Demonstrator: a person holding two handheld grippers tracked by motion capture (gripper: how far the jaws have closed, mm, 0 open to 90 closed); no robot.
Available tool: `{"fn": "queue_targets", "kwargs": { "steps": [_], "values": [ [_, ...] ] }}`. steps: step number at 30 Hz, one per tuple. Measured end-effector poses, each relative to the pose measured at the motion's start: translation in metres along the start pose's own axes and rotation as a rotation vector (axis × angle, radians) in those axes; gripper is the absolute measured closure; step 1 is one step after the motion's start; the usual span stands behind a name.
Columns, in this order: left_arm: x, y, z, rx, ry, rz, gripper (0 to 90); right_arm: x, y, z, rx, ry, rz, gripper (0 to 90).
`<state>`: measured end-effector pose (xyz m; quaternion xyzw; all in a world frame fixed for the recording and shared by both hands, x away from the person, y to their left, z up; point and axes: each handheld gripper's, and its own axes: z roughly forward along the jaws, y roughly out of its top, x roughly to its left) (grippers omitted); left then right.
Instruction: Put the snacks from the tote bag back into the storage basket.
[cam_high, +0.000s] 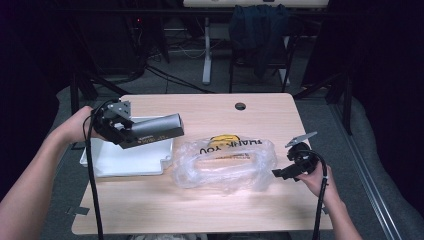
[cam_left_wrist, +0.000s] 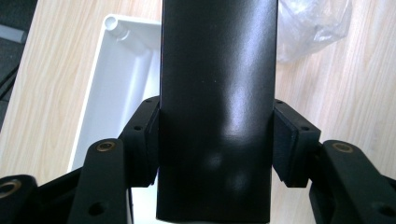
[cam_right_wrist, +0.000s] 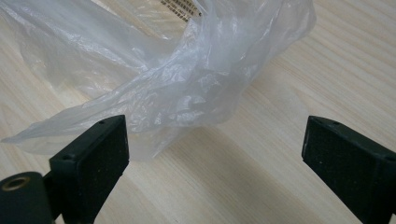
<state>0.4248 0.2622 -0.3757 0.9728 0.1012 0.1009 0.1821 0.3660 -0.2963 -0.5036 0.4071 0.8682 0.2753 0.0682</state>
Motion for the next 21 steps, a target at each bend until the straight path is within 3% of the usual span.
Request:
{"fn": "queue_targets", "kwargs": {
  "steps": [7,21],
  "values": [
    [0.003,-0.018,-0.001,0.007,0.003,-0.017,43.6,0.001,-0.001,-0.001,-0.001,-0.017,0.004,6.8],
    [0.011,-0.051,0.014,0.029,-0.013,-0.055,43.6,0.0,-0.001,-0.001,-0.001,-0.014,0.0,6.8]
  ]
}}
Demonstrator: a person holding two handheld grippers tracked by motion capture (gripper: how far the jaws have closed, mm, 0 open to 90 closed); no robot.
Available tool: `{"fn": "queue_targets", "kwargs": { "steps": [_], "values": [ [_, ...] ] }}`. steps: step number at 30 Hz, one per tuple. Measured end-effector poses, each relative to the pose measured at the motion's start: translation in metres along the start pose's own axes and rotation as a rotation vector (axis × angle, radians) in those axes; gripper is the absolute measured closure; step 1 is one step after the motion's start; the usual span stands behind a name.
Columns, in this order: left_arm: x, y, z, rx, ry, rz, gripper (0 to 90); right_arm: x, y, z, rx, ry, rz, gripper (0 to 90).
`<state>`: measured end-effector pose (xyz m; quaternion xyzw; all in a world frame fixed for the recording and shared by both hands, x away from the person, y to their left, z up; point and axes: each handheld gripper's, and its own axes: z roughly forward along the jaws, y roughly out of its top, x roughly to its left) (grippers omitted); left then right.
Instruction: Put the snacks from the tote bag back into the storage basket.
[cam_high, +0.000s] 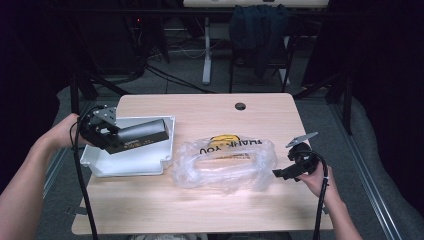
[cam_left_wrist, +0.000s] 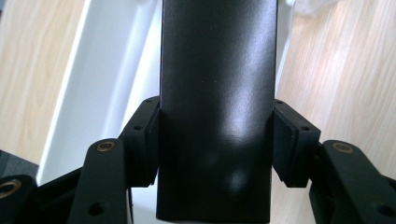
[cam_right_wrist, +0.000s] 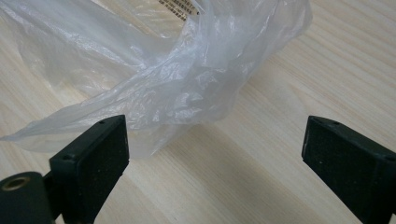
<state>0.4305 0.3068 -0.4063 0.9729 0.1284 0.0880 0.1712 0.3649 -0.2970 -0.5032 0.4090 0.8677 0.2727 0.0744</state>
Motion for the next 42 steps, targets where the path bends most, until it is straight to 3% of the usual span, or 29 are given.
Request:
{"fn": "queue_targets", "kwargs": {
  "steps": [19,25,36,42],
  "values": [
    [0.004,-0.026,0.044,0.058,-0.012,-0.012,43.5,0.001,-0.001,-0.001,-0.002,-0.009,0.004,6.8],
    [0.005,-0.033,0.061,0.063,-0.04,-0.022,43.6,0.001,-0.002,-0.001,0.001,-0.009,0.004,6.8],
    [0.004,-0.04,0.092,0.072,-0.063,0.016,43.4,0.001,-0.002,0.001,0.004,0.004,-0.002,6.8],
    [0.005,-0.042,0.103,0.069,-0.079,0.01,42.4,0.001,-0.002,0.001,0.005,-0.004,-0.004,6.8]
  ]
}}
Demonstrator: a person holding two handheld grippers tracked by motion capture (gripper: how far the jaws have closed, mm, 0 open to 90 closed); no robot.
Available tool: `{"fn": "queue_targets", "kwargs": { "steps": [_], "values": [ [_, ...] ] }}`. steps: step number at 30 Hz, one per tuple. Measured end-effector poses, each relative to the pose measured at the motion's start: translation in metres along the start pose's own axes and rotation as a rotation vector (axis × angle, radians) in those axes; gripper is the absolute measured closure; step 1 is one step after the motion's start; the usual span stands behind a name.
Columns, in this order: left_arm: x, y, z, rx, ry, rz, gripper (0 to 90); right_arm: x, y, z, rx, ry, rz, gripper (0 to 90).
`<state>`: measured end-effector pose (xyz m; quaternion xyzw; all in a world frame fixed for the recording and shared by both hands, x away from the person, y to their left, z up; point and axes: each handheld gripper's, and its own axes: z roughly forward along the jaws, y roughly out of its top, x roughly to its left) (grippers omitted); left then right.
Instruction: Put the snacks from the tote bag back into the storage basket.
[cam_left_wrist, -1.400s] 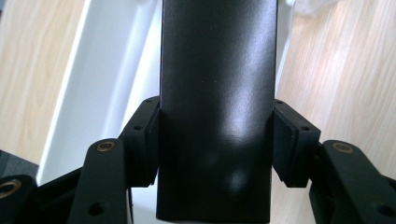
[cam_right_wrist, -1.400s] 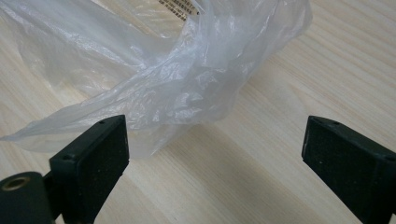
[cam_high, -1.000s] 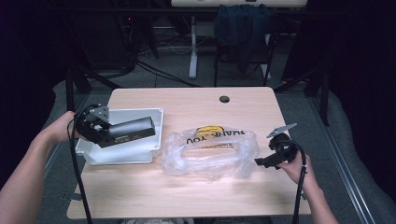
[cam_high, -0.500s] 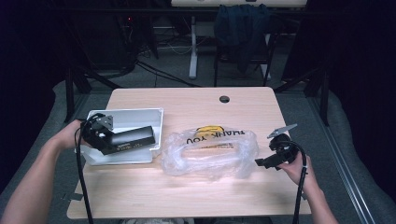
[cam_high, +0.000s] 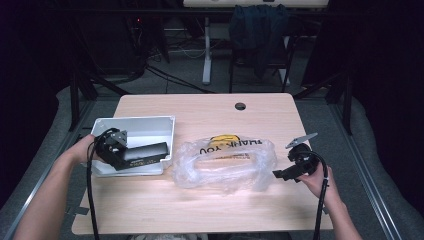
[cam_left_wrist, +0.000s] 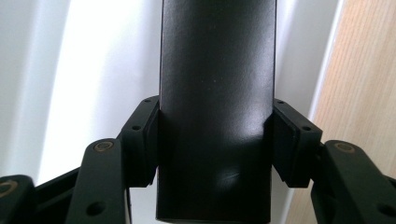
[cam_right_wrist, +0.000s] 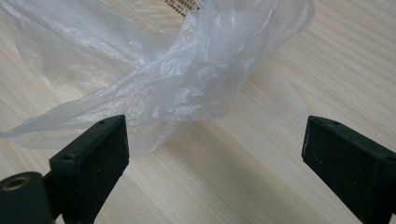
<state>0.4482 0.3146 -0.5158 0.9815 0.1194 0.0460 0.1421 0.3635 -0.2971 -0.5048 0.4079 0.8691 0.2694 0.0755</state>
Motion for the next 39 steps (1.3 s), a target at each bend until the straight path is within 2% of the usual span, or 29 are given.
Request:
{"fn": "queue_targets", "kwargs": {
  "steps": [2,4,5,6,8,9,12,14,18,22,24,25,26,27,29,30,31,32,34,36,37,38,39],
  "values": [
    [0.001,-0.001,0.001,-0.007,-0.016,-0.017,41.6,0.0,0.0,0.0,-0.001,0.001,0.004,6.7],
    [0.002,-0.001,0.001,-0.024,-0.029,-0.027,34.7,0.001,0.0,-0.001,-0.006,-0.005,0.007,6.6],
    [0.002,-0.001,0.0,-0.041,-0.023,-0.039,30.3,0.001,0.0,-0.001,-0.006,-0.005,0.007,6.6],
    [0.003,-0.001,0.0,-0.034,-0.018,-0.048,30.3,0.002,0.0,-0.001,-0.009,-0.004,0.004,6.7],
    [0.003,-0.001,-0.001,-0.022,-0.02,-0.072,15.9,0.001,0.0,-0.002,-0.008,-0.004,0.0,6.7],
    [0.003,-0.002,-0.003,-0.011,-0.006,-0.088,13.4,0.001,0.0,-0.003,-0.004,-0.001,-0.003,6.6],
    [0.002,-0.004,-0.011,-0.029,0.001,-0.141,10.5,0.002,0.0,-0.004,-0.015,-0.007,0.003,6.7],
    [0.003,-0.006,-0.019,-0.059,0.013,-0.17,5.2,0.001,0.0,-0.005,-0.018,0.0,0.003,6.7],
    [0.002,-0.008,-0.037,-0.151,0.07,-0.217,4.5,0.002,0.0,-0.005,-0.023,0.0,0.004,6.7],
    [-0.001,0.0,-0.048,-0.229,0.141,-0.275,10.1,0.001,0.0,-0.006,-0.02,-0.002,0.003,6.7],
    [-0.003,0.007,-0.051,-0.273,0.157,-0.283,17.4,0.001,0.0,-0.006,-0.017,-0.005,-0.001,6.8],
    [-0.006,0.016,-0.052,-0.293,0.22,-0.309,18.1,0.001,0.0,-0.006,-0.021,-0.004,0.0,6.8],
    [-0.006,0.016,-0.052,-0.293,0.22,-0.309,18.3,0.001,0.0,-0.006,-0.025,-0.009,0.003,6.9],
    [-0.008,0.019,-0.051,-0.316,0.222,-0.317,18.3,0.001,0.0,-0.006,-0.025,-0.009,0.003,6.9],
    [-0.009,0.028,-0.049,-0.32,0.262,-0.357,24.8,0.001,0.0,-0.007,-0.024,-0.01,0.002,7.0],
    [-0.009,0.032,-0.048,-0.331,0.255,-0.369,25.2,0.001,0.0,-0.007,-0.023,-0.009,0.001,7.2],
    [-0.01,0.036,-0.046,-0.336,0.259,-0.385,28.0,0.002,0.0,-0.007,-0.022,-0.009,-0.001,7.2],
    [-0.011,0.041,-0.045,-0.334,0.282,-0.401,28.0,0.002,0.0,-0.007,-0.022,-0.009,-0.001,7.2],
    [-0.013,0.049,-0.042,-0.346,0.275,-0.425,30.5,0.002,0.0,-0.007,-0.023,-0.008,-0.002,7.3],
    [-0.015,0.058,-0.04,-0.345,0.287,-0.442,34.1,0.001,-0.001,-0.007,-0.02,-0.009,-0.002,7.4],
    [-0.015,0.061,-0.039,-0.349,0.282,-0.453,35.3,0.001,-0.001,-0.007,-0.024,-0.008,0.002,7.4],
    [-0.015,0.064,-0.038,-0.359,0.279,-0.47,40.1,0.0,-0.001,-0.007,-0.024,-0.008,0.002,7.4],
    [-0.015,0.067,-0.037,-0.375,0.261,-0.475,41.7,0.001,-0.001,-0.007,-0.024,-0.011,0.002,7.5]
  ]
}}
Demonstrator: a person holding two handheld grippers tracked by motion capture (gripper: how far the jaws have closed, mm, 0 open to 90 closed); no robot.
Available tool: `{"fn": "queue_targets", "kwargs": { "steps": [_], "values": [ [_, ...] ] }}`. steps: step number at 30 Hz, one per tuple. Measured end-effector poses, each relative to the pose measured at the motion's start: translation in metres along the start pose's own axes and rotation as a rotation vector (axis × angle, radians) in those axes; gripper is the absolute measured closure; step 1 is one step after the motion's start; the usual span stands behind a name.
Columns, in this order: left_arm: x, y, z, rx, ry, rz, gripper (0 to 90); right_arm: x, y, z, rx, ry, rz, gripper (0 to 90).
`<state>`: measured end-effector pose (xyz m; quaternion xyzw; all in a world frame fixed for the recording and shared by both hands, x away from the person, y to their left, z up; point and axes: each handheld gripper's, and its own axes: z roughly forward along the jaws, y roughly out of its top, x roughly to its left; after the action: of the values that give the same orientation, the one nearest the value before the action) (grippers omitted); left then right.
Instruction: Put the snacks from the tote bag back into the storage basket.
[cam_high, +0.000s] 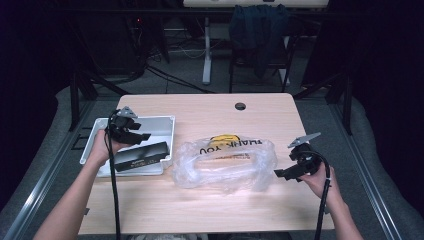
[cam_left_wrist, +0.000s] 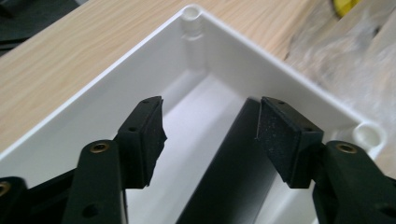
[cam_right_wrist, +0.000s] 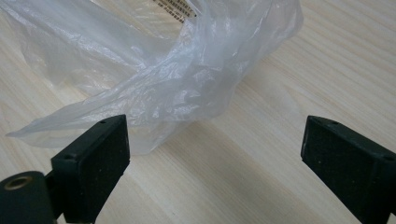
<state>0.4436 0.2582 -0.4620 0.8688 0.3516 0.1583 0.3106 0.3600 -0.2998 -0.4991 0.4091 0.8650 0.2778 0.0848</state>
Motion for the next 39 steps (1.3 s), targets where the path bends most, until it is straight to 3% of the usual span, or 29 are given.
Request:
{"fn": "queue_targets", "kwargs": {
  "steps": [3,7,9,15,20,21,28,32,39],
  "values": [
    [-0.004,0.005,0.007,-0.003,0.006,-0.033,45.1,0.0,0.0,-0.001,-0.002,0.004,-0.003,7.7],
    [-0.007,0.011,0.015,-0.004,0.03,-0.065,63.6,0.0,0.0,-0.001,-0.006,0.0,-0.003,7.9],
    [-0.008,0.013,0.018,-0.01,0.047,-0.084,68.0,0.0,0.0,-0.001,-0.003,0.0,-0.001,7.9],
    [-0.008,0.013,0.034,0.006,0.022,-0.136,87.3,0.0,0.001,0.001,0.001,-0.003,-0.004,8.2],
    [-0.012,0.016,0.046,0.035,0.025,-0.143,90.0,0.001,0.001,0.001,0.004,-0.003,-0.007,8.3],
    [-0.013,0.017,0.048,0.044,0.007,-0.144,90.0,0.001,0.0,0.0,0.004,-0.006,-0.005,8.4],
    [-0.016,0.017,0.07,0.106,0.018,-0.165,90.0,0.0,0.001,0.001,0.009,0.001,-0.011,8.6],
    [-0.017,0.016,0.082,0.152,0.03,-0.157,90.0,0.0,0.001,0.001,0.013,-0.003,-0.012,8.7],
    [-0.023,0.015,0.089,0.185,0.002,-0.138,90.0,-0.001,0.0,0.002,0.016,-0.001,-0.009,8.8]
  ]
}}
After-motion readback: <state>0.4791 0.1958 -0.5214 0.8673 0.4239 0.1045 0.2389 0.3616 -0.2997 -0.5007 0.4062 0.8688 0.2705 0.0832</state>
